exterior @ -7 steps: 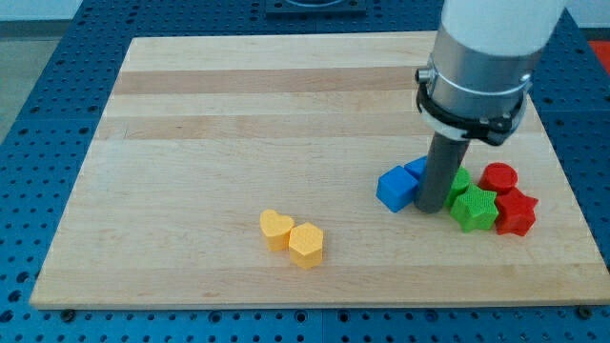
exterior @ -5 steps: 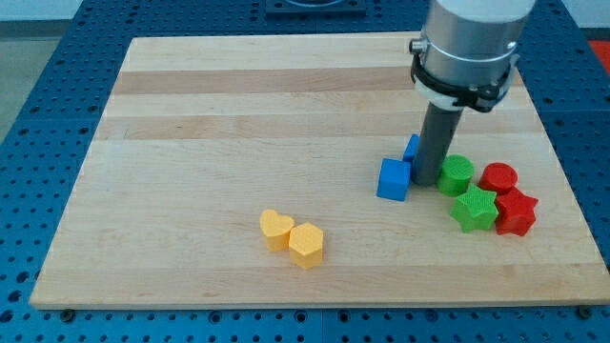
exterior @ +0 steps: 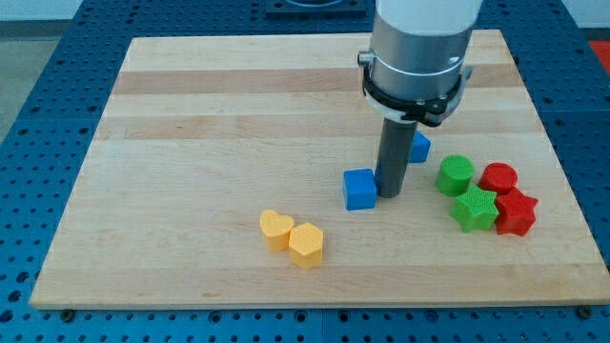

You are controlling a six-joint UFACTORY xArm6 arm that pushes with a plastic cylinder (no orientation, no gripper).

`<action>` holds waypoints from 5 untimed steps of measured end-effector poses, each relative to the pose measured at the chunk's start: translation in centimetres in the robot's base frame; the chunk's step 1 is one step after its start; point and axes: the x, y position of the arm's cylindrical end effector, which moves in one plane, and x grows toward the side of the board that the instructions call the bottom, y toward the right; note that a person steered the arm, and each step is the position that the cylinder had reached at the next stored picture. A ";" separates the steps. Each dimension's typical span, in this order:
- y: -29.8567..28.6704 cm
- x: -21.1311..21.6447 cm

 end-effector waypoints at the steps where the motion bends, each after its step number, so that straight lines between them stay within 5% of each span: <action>1: 0.0 -1.2; 5: -6.4 0.6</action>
